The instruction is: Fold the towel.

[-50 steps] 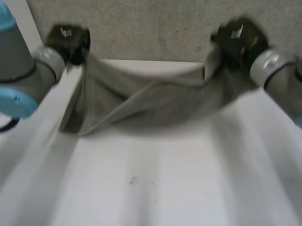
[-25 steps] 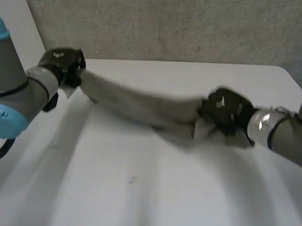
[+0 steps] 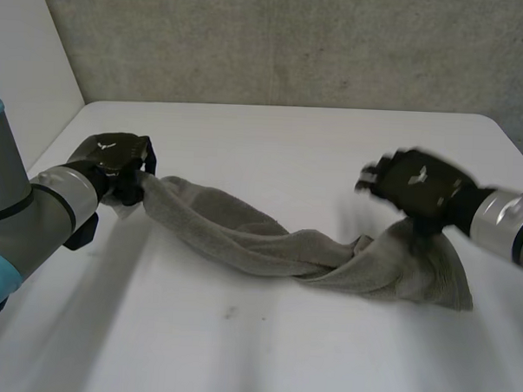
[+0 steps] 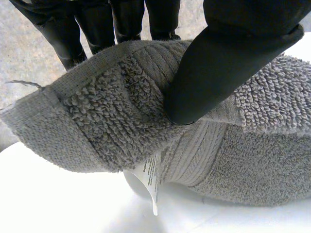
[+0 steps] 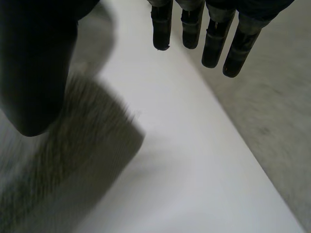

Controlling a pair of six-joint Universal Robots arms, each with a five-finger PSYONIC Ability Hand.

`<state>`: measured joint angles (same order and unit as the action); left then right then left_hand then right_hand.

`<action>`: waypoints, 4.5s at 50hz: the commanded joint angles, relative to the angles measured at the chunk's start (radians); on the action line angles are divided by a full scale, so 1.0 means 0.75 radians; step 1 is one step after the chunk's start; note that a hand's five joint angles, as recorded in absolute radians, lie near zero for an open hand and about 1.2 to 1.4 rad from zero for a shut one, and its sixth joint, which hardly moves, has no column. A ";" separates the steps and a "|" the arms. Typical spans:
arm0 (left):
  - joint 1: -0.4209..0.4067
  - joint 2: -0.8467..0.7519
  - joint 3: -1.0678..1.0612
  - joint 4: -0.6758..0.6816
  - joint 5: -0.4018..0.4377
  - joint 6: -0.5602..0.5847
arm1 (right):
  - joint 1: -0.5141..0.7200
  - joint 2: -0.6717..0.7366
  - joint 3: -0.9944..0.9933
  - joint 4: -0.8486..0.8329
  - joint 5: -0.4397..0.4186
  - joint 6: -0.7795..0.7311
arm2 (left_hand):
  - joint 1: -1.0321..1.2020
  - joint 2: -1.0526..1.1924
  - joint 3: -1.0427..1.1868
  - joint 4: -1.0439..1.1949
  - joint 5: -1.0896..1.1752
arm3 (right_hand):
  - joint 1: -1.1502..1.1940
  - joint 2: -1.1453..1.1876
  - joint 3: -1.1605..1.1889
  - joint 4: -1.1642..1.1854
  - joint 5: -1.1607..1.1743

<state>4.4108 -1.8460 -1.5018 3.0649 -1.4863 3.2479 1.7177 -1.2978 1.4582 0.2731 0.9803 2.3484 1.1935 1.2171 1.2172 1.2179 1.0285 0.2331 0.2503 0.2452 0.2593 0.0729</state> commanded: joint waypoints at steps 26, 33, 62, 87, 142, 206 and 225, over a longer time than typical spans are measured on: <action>-0.038 0.164 0.096 0.000 0.045 0.004 | 0.193 0.405 -0.463 0.196 0.235 0.908 | 0.270 0.239 0.239 0.238 0.258 | -0.078 -0.101 -0.094 -0.113 -0.097; -0.038 0.201 0.082 0.012 0.049 0.040 | 0.273 0.454 -0.421 0.235 0.292 0.906 | 0.270 0.239 0.239 0.238 0.258 | -0.078 -0.101 -0.094 -0.113 -0.097; 0.001 0.191 -0.057 0.088 0.061 0.141 | 0.266 0.464 -0.259 -0.086 0.663 0.229 | 0.270 0.239 0.239 0.238 0.258 | -0.006 -0.029 -0.022 -0.041 -0.025; 0.046 0.183 -0.080 0.123 0.069 0.141 | 0.254 0.675 -0.443 -0.027 0.697 0.041 | 0.270 0.239 0.239 0.238 0.258 | 0.311 0.288 0.295 0.276 0.292; 0.118 -0.061 -0.272 0.389 0.157 0.337 | 0.191 0.237 0.205 -0.241 0.427 -0.143 | 0.270 0.239 0.239 0.238 0.258 | -0.078 -0.101 -0.094 -0.113 -0.097; 0.101 0.056 -0.341 0.391 0.163 0.347 | 0.434 0.843 -0.778 -0.031 0.804 0.270 | 0.270 0.239 0.239 0.238 0.258 | 0.850 0.827 0.834 0.815 0.831; 0.157 0.085 -0.343 0.389 0.165 0.351 | 0.246 0.377 -0.511 -0.027 0.679 0.338 | 0.270 0.239 0.239 0.238 0.258 | 1.551 1.528 1.535 1.516 1.532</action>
<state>4.5055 -1.8044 -1.7559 3.3578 -1.3650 3.5114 2.0002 -0.8235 0.9402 0.2572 1.5721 2.5696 1.1941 1.2175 1.2180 1.2200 1.0285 1.3319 1.3204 1.3341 1.3381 1.1654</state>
